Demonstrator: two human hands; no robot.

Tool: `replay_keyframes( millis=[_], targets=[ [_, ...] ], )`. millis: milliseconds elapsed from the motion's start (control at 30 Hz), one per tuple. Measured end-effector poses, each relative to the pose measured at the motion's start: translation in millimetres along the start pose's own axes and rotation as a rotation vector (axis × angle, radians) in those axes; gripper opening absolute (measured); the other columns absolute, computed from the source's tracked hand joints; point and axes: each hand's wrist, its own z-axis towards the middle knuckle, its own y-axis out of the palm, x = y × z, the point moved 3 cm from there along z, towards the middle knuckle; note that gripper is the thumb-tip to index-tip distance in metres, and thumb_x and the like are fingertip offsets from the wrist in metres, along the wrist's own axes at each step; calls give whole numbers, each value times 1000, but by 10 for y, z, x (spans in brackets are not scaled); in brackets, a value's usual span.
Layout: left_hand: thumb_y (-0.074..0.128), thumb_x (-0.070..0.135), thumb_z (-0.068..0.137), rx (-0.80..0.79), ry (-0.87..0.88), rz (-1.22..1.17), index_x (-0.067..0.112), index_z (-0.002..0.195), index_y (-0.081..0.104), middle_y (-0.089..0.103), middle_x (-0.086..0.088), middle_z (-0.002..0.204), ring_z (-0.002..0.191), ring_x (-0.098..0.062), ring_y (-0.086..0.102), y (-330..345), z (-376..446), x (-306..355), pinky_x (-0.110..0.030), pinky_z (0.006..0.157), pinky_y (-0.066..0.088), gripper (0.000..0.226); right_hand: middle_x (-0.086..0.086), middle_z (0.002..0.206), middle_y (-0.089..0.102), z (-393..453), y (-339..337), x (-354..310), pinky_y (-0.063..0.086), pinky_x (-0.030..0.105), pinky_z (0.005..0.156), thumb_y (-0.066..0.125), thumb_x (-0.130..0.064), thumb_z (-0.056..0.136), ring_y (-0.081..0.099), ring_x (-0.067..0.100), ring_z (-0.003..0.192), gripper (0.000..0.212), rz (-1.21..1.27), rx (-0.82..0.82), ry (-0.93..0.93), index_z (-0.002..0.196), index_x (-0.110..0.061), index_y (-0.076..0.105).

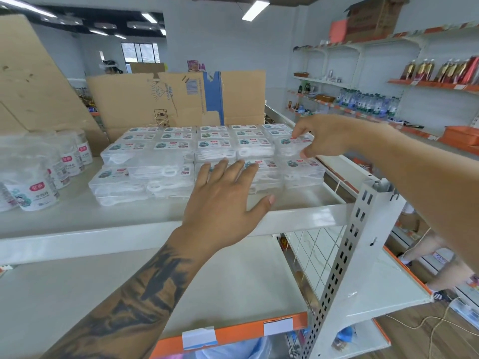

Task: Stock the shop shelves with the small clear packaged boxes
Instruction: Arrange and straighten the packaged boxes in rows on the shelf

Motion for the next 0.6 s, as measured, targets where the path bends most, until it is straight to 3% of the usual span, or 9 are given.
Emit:
replay_keyframes(
  millis=[367,600],
  targets=[
    [18,73,92,25,0,18,34,161,22,24,5,169,158,-23,11,33,8,0,-49,127,4,79,8,140,56,51,49,-98,44,45,107,71,-32,94,54,34,125,49,-62,-13,32,140,-28,54],
    [36,71,90,118,27,-33,34,154,38,41,3,160,155,-24,23,-137,-55,-24,-52,127,2,73,14,150,45,-138,70,-328,40,45,110,68,-36,94,44,37,136,56,-166,96,-19,145,-22,50]
  ],
)
